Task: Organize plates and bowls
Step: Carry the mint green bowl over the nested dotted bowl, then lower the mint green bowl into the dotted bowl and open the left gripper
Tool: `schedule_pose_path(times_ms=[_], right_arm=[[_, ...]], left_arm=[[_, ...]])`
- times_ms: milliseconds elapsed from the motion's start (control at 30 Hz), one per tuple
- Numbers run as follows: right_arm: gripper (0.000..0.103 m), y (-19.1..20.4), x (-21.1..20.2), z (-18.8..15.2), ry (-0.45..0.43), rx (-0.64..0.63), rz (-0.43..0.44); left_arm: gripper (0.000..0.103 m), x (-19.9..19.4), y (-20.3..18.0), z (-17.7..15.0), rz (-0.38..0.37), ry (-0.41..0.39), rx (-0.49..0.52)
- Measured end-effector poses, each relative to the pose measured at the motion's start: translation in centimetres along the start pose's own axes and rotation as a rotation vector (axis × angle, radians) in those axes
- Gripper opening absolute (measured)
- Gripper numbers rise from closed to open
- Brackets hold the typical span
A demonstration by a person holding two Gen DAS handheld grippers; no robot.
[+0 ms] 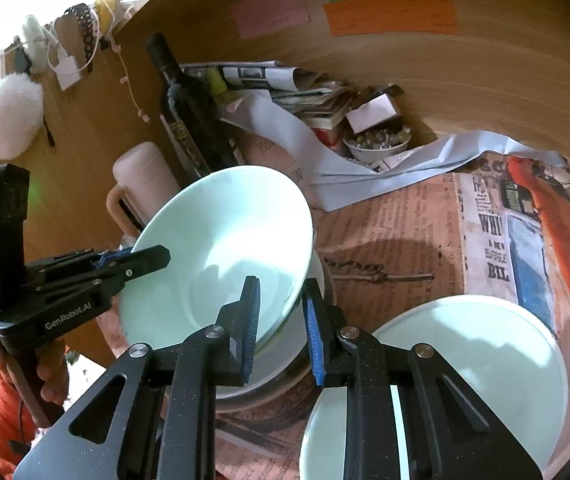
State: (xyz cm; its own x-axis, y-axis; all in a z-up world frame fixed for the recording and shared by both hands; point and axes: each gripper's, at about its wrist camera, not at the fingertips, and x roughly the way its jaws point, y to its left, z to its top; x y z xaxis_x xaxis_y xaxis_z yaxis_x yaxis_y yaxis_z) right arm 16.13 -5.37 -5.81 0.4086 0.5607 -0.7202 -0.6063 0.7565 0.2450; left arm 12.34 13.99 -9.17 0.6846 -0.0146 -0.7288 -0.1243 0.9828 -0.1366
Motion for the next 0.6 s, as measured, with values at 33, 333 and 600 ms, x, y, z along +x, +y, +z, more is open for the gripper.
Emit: schedule_pose_path(times_ms=[33,333,600], right_arm=[[0.020,0.1,0.1,-0.1,0.003,-0.004,-0.004],[0.020,0.2,1.0,-0.4,0.032,-0.022,-0.012],[0.021,1.2,1.0,-0.6,0.029,-0.079,-0.046]], left_arm=[[0.012,0.1,0.1,-0.2,0.000,0.006,-0.001],[0.012,0.5,0.6,-0.8,0.007,0.021,-0.002],[0.013,0.6,-0.2,-1.5,0.066,0.002,0.063]])
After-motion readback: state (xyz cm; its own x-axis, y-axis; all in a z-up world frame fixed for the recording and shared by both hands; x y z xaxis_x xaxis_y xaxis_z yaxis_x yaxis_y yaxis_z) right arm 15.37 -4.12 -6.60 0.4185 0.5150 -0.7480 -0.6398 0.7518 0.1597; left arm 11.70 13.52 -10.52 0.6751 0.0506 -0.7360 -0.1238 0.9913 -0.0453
